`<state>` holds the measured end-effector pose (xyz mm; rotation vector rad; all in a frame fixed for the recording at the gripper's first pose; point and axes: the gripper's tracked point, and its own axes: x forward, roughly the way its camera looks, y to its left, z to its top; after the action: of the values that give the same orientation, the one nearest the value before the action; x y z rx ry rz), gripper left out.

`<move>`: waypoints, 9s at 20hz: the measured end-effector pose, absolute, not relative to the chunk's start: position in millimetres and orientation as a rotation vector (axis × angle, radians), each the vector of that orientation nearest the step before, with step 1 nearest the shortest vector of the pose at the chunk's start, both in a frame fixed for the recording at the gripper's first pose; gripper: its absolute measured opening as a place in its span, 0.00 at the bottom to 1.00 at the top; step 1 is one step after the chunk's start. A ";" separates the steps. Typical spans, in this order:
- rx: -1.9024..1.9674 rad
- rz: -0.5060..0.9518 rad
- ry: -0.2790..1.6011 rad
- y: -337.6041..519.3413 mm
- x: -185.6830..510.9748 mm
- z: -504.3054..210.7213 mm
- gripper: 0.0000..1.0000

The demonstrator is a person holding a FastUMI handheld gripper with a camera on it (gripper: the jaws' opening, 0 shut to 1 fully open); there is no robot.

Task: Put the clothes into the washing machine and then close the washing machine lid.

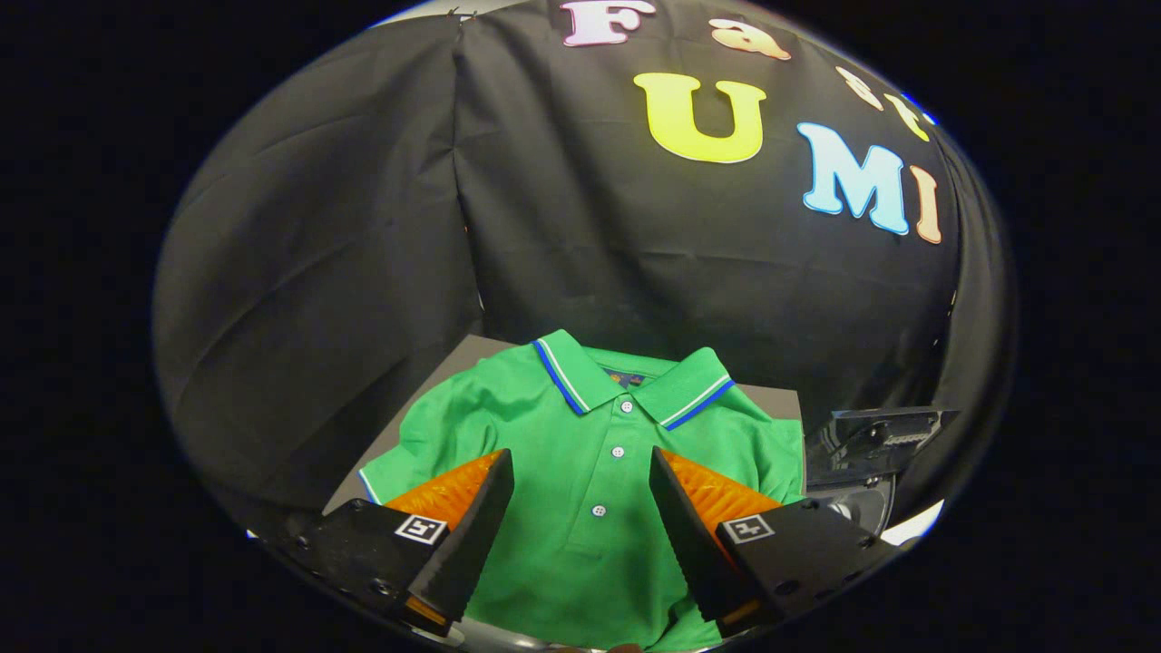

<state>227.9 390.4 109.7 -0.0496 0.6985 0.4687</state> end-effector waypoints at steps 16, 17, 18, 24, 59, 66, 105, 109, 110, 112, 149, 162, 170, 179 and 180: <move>-0.100 0.460 0.800 393.1 228.7 65.1 0.95; -0.096 0.459 0.801 392.5 226.9 65.2 0.95; -0.091 0.461 0.800 392.2 228.3 66.0 0.93; -0.072 0.503 0.814 392.5 231.0 69.1 0.14; 0.067 0.562 0.468 317.4 243.0 234.3 0.01; 0.108 0.495 0.456 228.9 267.7 242.3 0.01; 0.115 0.281 0.651 11.8 286.1 56.1 0.01; 0.099 0.278 0.686 14.7 284.4 23.0 0.01; 0.097 0.278 0.696 15.8 283.8 14.6 0.01; 0.098 0.277 0.715 17.4 284.1 -0.8 0.01; 0.066 0.165 1.152 16.8 244.2 -233.0 0.39; 0.074 0.172 0.837 1.0 286.4 -84.5 0.96; 0.086 0.217 0.557 -1.3 321.3 61.5 0.96; 0.186 0.236 0.494 22.7 389.7 103.8 0.96; 0.178 0.229 0.506 24.8 399.2 100.5 0.97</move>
<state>399.2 24.8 100.5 0.1776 0.5056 0.2287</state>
